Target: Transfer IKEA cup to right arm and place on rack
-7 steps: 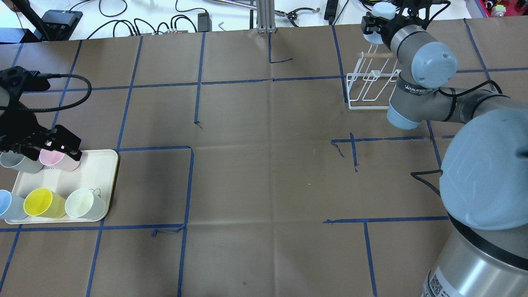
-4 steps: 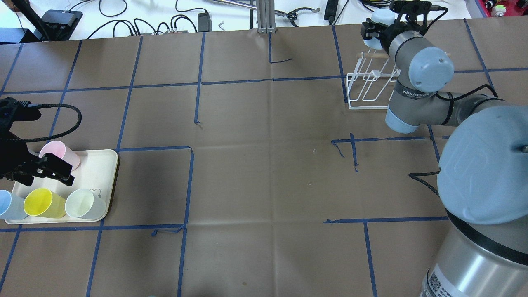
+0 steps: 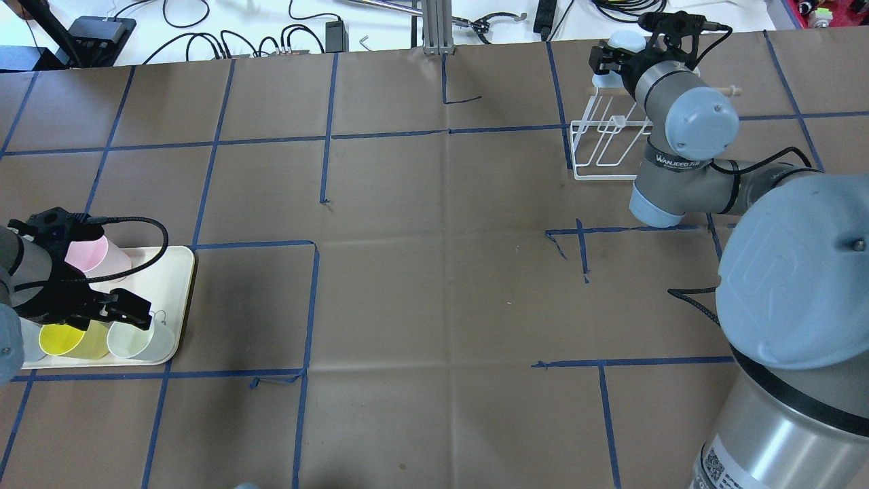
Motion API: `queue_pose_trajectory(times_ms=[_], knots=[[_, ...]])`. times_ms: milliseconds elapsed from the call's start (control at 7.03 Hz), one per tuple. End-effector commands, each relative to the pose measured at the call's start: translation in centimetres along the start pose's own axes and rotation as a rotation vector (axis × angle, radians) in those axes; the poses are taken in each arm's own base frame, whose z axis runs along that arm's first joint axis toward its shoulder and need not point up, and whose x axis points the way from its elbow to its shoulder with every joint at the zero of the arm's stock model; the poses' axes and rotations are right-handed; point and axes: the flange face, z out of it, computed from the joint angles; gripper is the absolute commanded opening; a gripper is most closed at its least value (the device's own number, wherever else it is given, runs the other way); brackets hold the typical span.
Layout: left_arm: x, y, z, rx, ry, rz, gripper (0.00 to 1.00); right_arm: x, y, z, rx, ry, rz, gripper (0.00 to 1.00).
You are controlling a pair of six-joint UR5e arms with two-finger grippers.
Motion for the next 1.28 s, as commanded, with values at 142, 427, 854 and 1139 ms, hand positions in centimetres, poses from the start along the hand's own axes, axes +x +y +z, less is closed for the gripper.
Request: queue_pose_trajectory(times_ms=[142,427,854,1139], knots=[[0.4,0.1,3.3,-0.013,0.030,0.004,0.94,-0.2,-0.8,-0.2,0.012,-0.002,0.001,1.00],[0.3,-0.1,3.9,-0.025,0.035,0.019,0.95,-0.6,-2.8,-1.7,0.050,-0.007,-0.005,1.00],[-0.4,-1.0,5.6,-0.044,0.031,0.028,0.94,-5.8,-7.3,-7.8,0.149,-0.076,-0.042,1.00],[-0.5,-1.0,5.5,-0.047,0.022,0.026,0.66,-8.2,-7.5,-13.3,0.158,-0.127,0.083,1.00]])
